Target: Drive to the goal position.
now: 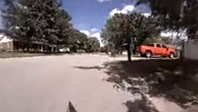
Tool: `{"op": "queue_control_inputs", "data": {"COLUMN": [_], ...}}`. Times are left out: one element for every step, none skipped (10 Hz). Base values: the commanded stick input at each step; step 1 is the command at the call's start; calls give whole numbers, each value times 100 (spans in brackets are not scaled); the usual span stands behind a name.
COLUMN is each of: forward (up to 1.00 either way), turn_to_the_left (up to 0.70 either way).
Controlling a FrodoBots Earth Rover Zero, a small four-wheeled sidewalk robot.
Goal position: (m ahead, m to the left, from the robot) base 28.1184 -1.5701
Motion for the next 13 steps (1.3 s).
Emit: {"op": "queue_control_inputs", "data": {"forward": [85, 85, 85, 85, 85, 85, 85, 85, 85, 85, 85, 85, 85], "turn_to_the_left": [0, 0, 0, 0, 0, 0, 0, 0, 0, 0, 0, 0, 0]}}
